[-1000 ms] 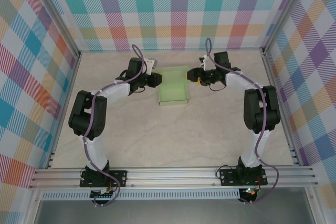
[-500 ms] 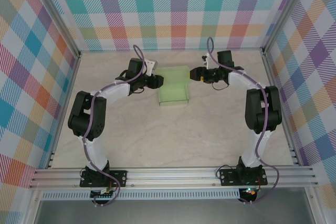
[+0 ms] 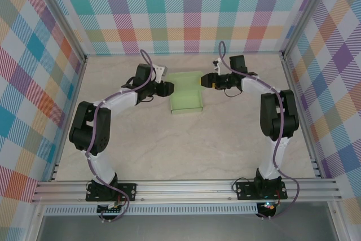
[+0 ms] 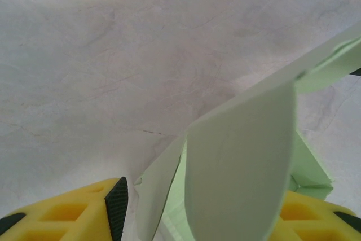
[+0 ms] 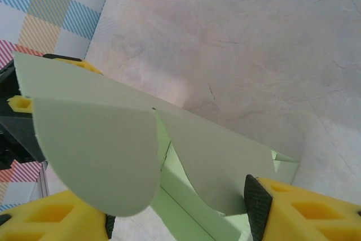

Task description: Fold the paper box

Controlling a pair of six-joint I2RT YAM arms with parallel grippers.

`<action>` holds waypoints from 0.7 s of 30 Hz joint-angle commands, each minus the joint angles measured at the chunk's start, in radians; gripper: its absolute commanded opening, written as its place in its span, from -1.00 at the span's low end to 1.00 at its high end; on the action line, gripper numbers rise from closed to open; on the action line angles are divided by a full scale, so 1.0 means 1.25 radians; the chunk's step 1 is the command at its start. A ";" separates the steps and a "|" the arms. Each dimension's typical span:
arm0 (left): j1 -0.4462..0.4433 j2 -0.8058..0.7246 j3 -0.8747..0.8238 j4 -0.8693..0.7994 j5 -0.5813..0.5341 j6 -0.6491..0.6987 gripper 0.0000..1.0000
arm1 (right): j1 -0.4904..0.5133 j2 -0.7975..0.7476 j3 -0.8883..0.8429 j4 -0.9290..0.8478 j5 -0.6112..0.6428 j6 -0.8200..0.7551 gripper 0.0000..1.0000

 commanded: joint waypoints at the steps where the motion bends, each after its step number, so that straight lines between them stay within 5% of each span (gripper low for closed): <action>1: 0.002 -0.048 -0.025 0.011 -0.010 -0.030 0.04 | 0.009 0.006 -0.005 0.023 -0.035 -0.006 0.22; 12: -0.014 -0.036 -0.018 0.033 0.014 -0.115 -0.23 | 0.050 0.000 -0.016 0.026 -0.014 0.032 0.15; 21: -0.022 -0.041 -0.064 0.097 0.025 -0.197 -0.25 | 0.093 -0.014 -0.050 0.077 0.025 0.099 0.12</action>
